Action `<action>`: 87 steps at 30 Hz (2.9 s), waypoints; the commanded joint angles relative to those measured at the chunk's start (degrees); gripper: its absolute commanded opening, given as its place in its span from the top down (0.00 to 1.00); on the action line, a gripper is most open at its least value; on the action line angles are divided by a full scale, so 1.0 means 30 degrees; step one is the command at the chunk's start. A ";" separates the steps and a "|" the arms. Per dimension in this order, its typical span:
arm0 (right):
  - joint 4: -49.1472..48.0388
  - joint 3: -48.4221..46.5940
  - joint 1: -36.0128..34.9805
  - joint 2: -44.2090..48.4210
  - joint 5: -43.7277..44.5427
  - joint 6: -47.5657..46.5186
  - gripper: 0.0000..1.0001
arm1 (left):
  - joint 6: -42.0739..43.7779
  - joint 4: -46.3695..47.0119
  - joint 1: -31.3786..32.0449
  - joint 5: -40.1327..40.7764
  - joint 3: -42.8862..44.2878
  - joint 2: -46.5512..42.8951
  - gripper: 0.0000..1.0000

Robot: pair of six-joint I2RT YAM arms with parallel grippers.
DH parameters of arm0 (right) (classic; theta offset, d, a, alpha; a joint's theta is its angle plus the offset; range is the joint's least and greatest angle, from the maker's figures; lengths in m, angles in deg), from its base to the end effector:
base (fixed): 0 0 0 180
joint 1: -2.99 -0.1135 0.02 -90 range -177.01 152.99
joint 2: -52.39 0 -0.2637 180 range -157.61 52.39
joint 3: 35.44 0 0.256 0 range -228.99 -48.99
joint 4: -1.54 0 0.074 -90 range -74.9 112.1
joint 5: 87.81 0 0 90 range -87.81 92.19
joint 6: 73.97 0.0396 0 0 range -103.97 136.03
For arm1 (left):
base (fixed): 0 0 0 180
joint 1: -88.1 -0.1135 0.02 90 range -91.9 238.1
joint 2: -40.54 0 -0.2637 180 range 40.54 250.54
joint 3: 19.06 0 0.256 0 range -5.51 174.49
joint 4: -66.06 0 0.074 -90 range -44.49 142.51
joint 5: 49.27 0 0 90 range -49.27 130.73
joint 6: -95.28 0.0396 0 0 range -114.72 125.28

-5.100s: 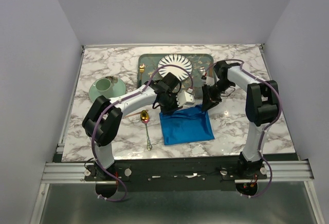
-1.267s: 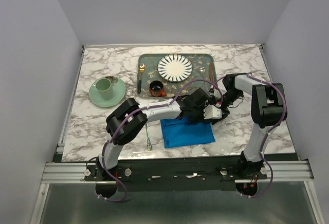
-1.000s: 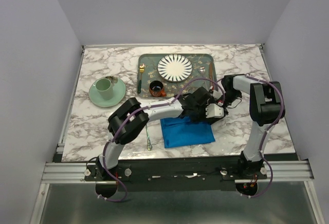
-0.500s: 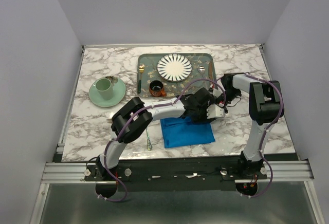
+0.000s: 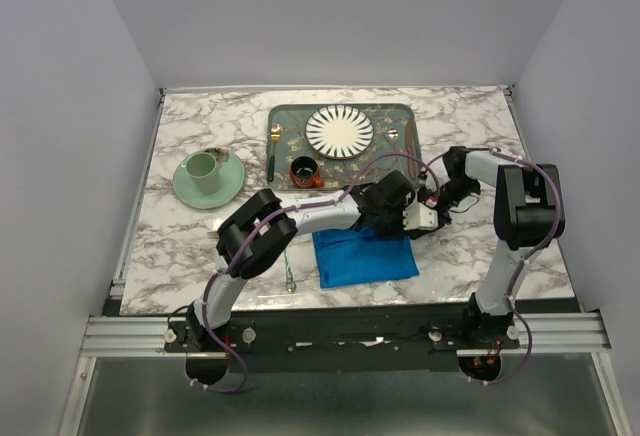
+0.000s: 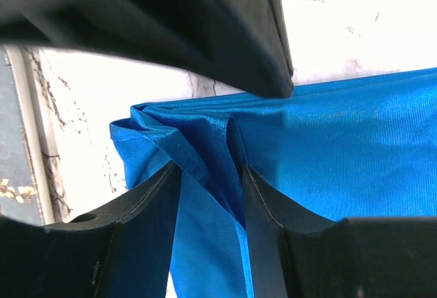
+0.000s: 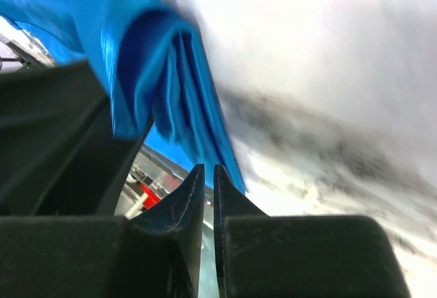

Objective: Fold the napkin into a case and place the utensils inside
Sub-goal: Smooth out the 2/3-rectangle-folded napkin at the center of the board.

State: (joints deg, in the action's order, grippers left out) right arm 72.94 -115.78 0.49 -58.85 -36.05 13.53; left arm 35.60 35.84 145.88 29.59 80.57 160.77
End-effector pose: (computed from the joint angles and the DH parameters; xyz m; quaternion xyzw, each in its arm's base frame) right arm 0.3114 0.0381 0.1251 0.0059 -0.9400 -0.3257 0.1012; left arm 0.2408 -0.3964 0.1638 0.6753 0.6513 -0.1680 0.3025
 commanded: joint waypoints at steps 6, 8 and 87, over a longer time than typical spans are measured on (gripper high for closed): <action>-0.2141 0.1694 0.0307 0.1251 -0.1257 0.0600 0.79 | -0.0353 0.0810 0.0106 0.0079 -0.0511 -0.0319 0.56; -0.2347 0.1899 0.0278 0.1017 -0.1258 0.0658 0.77 | -0.0295 0.0810 0.0106 0.0109 -0.0540 -0.0377 0.60; -0.2727 -0.0855 -0.0572 0.2160 -0.0320 0.3001 0.65 | -0.0177 -0.1155 0.0194 -0.2850 -0.0423 0.0179 1.00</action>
State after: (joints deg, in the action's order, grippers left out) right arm 66.84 -117.28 -1.44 -49.43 -35.74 20.68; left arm 34.82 33.55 145.99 22.66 79.02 160.13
